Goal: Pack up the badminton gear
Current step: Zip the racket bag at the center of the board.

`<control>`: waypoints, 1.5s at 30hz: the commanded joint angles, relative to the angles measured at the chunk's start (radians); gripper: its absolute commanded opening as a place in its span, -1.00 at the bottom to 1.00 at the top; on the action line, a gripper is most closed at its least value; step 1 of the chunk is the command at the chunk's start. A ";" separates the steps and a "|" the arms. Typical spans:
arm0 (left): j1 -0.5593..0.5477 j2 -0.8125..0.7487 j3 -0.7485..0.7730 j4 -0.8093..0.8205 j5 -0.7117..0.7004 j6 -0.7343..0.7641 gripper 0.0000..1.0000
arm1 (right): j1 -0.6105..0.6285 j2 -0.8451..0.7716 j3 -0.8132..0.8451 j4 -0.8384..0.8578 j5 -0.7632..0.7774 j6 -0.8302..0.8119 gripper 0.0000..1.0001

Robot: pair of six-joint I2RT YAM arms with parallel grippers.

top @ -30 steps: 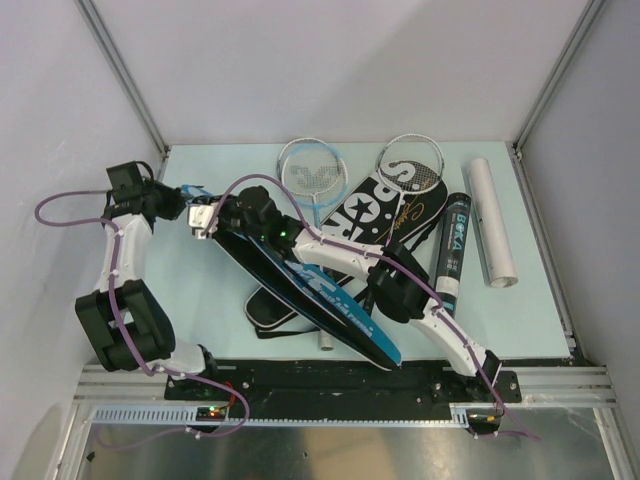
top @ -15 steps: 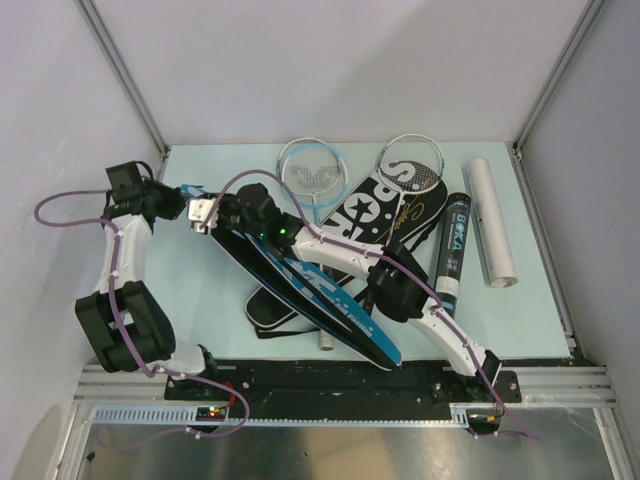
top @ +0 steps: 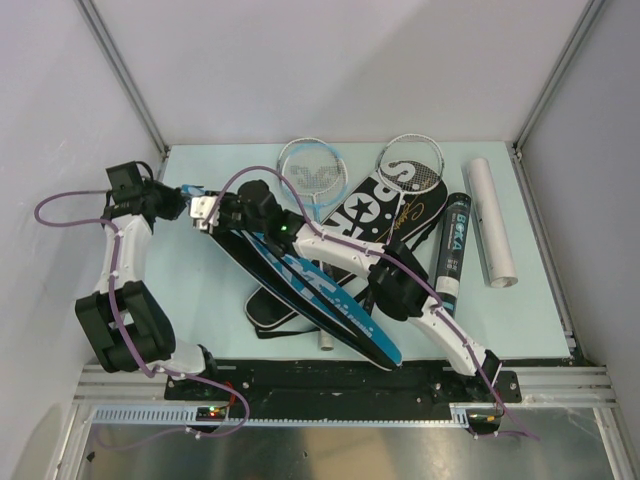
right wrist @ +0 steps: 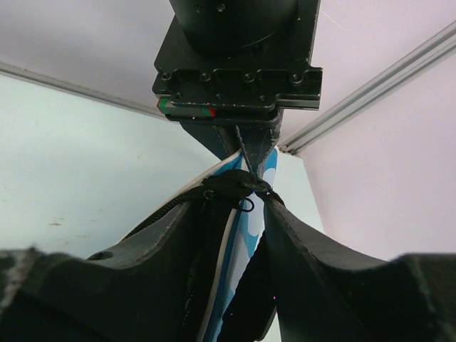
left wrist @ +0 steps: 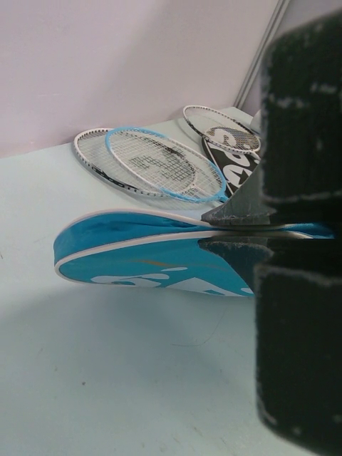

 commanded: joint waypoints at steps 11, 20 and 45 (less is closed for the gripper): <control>-0.003 -0.056 -0.001 -0.035 0.077 0.000 -1.00 | -0.017 0.046 0.089 -0.016 -0.057 0.046 -0.37; -0.005 -0.050 0.005 -0.035 0.072 -0.006 -1.00 | 0.004 0.014 0.054 -0.013 -0.040 -0.016 -0.60; 0.010 -0.027 0.029 -0.034 -0.041 0.008 -1.00 | 0.043 -0.183 -0.279 0.110 0.058 -0.121 -1.00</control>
